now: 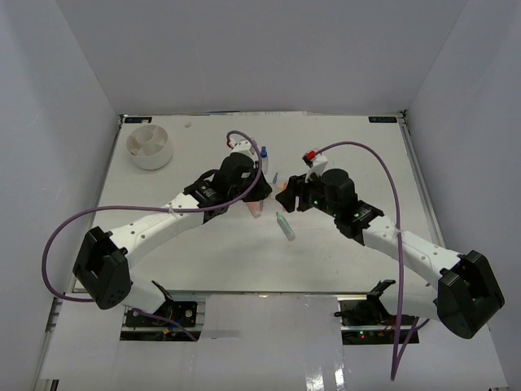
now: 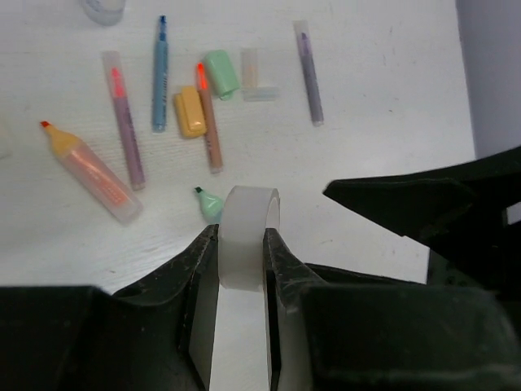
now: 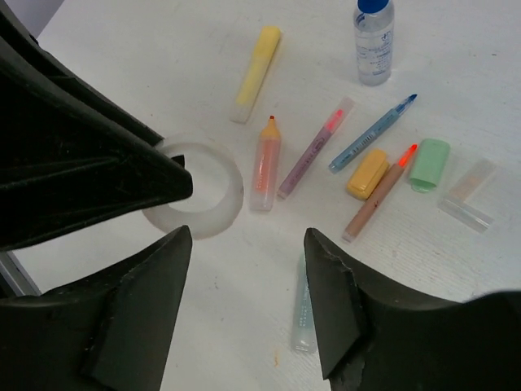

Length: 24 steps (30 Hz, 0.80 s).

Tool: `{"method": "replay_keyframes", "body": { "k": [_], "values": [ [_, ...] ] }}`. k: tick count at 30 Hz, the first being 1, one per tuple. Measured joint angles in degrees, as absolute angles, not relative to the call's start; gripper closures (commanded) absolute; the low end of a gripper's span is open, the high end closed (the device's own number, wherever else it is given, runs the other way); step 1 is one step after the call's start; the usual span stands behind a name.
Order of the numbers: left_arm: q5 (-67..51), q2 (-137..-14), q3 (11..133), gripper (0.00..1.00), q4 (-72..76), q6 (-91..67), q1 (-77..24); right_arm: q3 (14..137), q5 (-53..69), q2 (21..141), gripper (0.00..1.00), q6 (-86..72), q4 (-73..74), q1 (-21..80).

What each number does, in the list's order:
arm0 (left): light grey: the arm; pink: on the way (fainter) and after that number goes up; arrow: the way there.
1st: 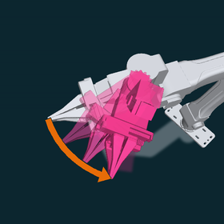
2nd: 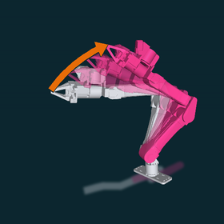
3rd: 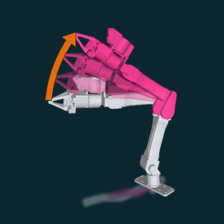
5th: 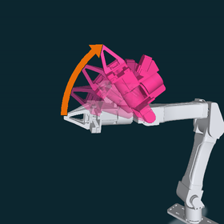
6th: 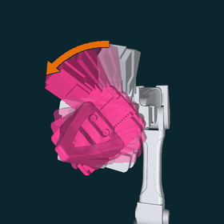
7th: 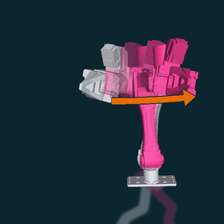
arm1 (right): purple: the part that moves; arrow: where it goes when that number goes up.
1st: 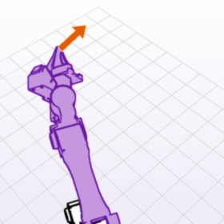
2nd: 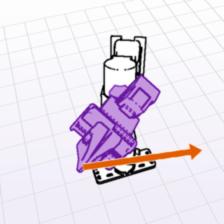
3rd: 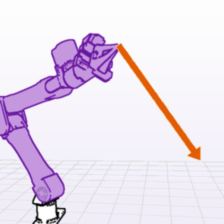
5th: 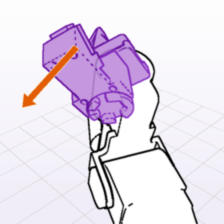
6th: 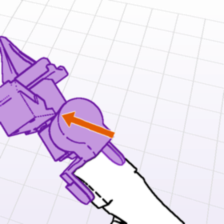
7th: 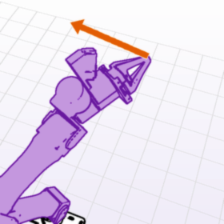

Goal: Sort the stationery into containers
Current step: Place the stationery in the storage box.

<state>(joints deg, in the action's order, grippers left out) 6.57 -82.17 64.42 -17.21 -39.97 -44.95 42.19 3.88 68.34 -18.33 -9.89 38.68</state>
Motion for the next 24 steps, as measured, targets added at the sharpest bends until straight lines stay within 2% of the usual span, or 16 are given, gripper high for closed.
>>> {"method": "replay_keyframes", "body": {
  "k": [1, 2, 5, 8, 14, 16, 17, 21, 24],
  "values": [
    [7.20, -82.08, 64.60, 0.87, -17.78, -39.16, -44.51, 42.19, 3.86, 68.31, 0.32, -17.85, -9.80, 38.68],
    [7.66, -81.95, 64.62, 0.87, -18.04, -38.17, -43.92, 42.19, 3.84, 68.27, 0.24, -17.56, -9.56, 38.72],
    [7.92, -80.93, 64.55, 0.87, -19.57, -33.74, -38.59, 42.11, 3.75, 67.57, 0.08, -16.43, -8.88, 38.76],
    [8.19, -79.55, 64.73, 0.90, -20.47, -28.32, -28.62, 41.34, 3.66, 65.82, 0.05, -14.66, -8.75, 38.74],
    [6.92, -81.10, 74.72, 0.92, -23.03, -14.83, -6.24, 38.98, 5.30, 64.10, 0.01, -10.22, -9.78, 38.76],
    [5.15, -83.85, 80.88, 0.94, -22.76, -11.00, -0.95, 37.36, 6.22, 64.12, 0.06, -8.67, -10.57, 38.76],
    [4.49, -85.56, 83.83, 0.94, -22.39, -9.30, 0.95, 36.71, 6.79, 64.16, 0.09, -7.92, -10.68, 38.76],
    [1.63, -94.61, 96.60, 1.00, -22.09, -1.19, 5.63, 33.71, 10.79, 64.31, 0.10, -5.10, -12.99, 38.74],
    [-0.69, -102.02, 103.77, 1.00, -22.02, 4.60, 7.81, 32.23, 13.47, 64.34, 0.10, -4.01, -14.33, 38.79]
  ]
}}
